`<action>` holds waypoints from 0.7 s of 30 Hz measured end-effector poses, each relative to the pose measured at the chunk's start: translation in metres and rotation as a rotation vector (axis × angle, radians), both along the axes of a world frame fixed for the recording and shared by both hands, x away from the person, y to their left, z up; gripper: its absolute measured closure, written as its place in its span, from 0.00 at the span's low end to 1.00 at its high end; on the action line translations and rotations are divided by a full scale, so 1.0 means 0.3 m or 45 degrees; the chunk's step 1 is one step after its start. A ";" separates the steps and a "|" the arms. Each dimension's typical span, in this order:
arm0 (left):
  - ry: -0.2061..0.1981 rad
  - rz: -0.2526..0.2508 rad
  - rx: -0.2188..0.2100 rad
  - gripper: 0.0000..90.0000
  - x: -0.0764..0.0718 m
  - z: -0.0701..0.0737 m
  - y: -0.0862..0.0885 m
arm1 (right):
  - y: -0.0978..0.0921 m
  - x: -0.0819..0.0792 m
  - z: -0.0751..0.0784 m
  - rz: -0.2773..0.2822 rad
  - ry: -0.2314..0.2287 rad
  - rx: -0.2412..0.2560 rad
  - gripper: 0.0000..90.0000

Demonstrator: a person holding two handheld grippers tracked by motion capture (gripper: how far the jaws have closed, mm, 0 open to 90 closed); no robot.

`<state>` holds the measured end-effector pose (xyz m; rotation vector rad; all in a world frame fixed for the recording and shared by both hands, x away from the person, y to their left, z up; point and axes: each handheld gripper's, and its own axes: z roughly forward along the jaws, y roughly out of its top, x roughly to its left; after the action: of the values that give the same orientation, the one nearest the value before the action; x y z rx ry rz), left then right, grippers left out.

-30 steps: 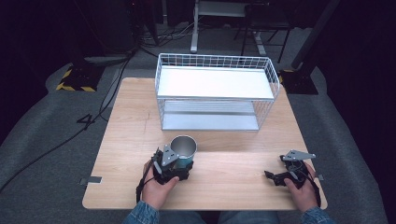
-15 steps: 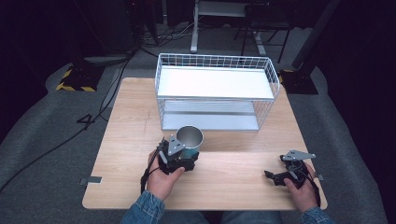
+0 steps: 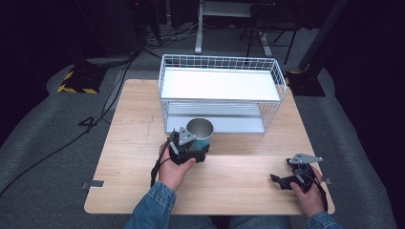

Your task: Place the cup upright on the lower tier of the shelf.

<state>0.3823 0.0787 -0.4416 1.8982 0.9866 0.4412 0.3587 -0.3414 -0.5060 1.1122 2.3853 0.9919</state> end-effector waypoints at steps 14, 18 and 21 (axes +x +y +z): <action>-0.026 0.042 -0.015 0.25 0.112 -0.026 -0.039 | 0.001 0.002 0.000 -0.003 -0.002 -0.002 0.00; -0.053 0.046 -0.037 0.25 0.136 -0.036 -0.062 | 0.001 0.002 0.000 -0.003 -0.002 -0.003 0.00; -0.059 0.056 -0.057 0.25 0.153 -0.046 -0.077 | 0.001 0.002 0.000 -0.002 -0.002 -0.002 0.00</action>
<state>0.4282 0.0558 -0.4554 1.8210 1.0010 0.4829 0.3592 -0.3412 -0.5060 1.1125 2.3833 0.9892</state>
